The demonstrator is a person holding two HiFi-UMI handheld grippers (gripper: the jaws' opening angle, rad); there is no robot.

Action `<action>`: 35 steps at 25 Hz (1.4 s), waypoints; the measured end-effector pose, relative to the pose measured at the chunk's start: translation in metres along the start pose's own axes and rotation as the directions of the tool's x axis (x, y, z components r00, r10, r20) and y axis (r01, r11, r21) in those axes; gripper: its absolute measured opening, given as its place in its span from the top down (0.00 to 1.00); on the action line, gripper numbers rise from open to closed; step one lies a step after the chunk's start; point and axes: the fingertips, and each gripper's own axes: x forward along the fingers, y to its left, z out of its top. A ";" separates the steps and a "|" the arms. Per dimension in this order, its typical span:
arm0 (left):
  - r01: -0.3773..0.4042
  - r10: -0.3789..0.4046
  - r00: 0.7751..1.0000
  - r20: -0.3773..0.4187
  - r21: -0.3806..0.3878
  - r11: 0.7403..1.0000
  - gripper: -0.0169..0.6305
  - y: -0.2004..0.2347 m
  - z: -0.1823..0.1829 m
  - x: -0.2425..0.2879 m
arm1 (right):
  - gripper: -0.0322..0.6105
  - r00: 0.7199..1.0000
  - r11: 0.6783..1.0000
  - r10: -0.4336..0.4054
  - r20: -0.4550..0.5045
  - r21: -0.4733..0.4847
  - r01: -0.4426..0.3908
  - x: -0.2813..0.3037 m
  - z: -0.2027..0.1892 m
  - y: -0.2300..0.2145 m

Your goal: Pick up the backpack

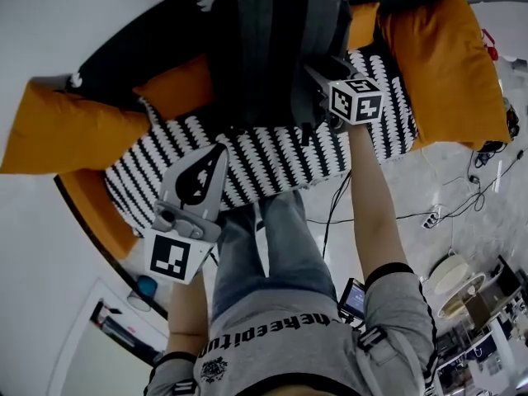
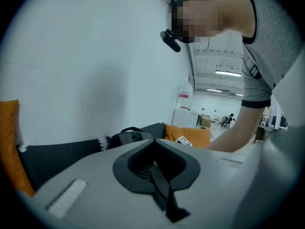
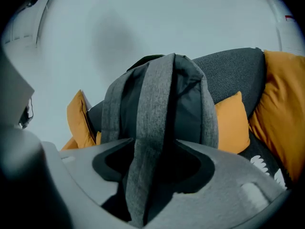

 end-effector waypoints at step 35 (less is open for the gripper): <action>0.039 -0.040 0.999 0.031 0.040 0.998 0.95 -0.002 0.014 -0.010 | 0.91 0.971 0.984 0.078 0.227 -0.175 -0.038 -0.036 0.076 0.091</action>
